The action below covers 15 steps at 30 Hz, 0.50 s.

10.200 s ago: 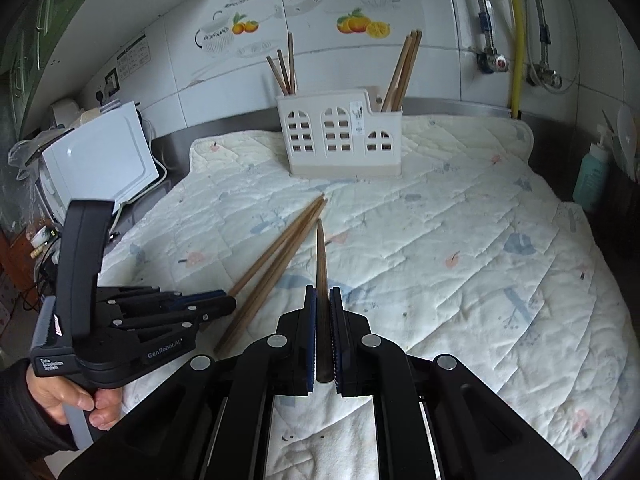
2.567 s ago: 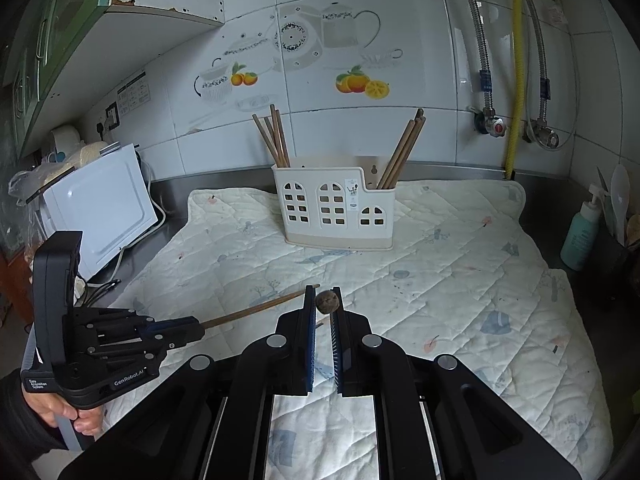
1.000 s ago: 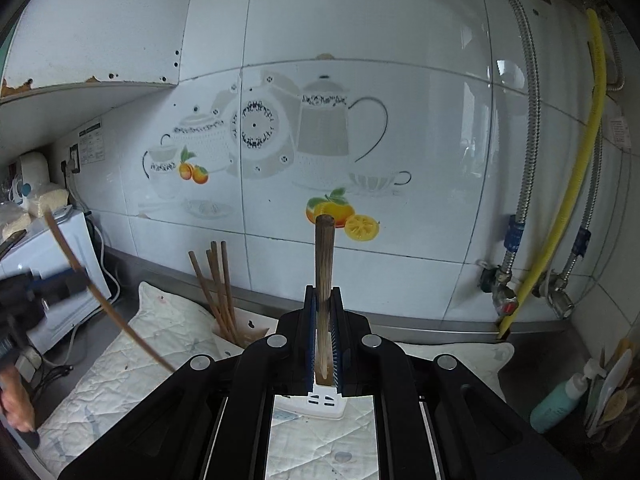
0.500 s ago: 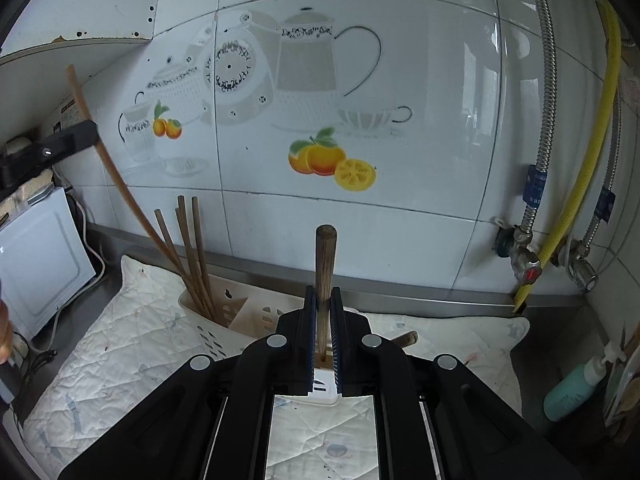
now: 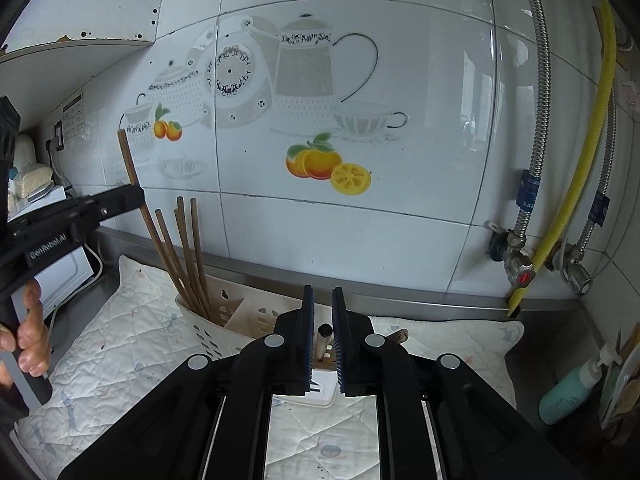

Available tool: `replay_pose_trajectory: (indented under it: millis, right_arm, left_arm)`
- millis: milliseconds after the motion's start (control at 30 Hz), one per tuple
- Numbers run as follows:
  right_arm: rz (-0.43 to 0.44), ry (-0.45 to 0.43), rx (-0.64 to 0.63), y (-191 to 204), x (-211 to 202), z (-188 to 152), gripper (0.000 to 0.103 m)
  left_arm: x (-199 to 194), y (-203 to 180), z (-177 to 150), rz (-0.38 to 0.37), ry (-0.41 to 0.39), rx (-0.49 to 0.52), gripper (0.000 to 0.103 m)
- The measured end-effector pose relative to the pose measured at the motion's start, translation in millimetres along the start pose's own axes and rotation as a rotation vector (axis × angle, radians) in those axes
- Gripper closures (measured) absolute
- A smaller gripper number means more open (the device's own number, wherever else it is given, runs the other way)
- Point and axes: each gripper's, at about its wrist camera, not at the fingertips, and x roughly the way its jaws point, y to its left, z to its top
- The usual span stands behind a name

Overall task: Organize utensils
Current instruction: 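Open the right gripper over the holder while the left gripper releases its chopstick into it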

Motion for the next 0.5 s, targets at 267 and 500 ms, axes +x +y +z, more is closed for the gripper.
replay_pose_trajectory:
  millis: [267, 500]
  right_arm:
    - [0.004, -0.021, -0.014, 3.5, -11.6, -0.1, 0.082]
    - [0.01, -0.036, -0.023, 8.8, -22.4, -5.4, 0.077]
  left_arm:
    - [12.9, 1.8, -7.9, -0.012, 0.041, -0.021, 0.098]
    - [10.5, 3.7, -13.1, -0.013, 0.053, -0.027, 0.094]
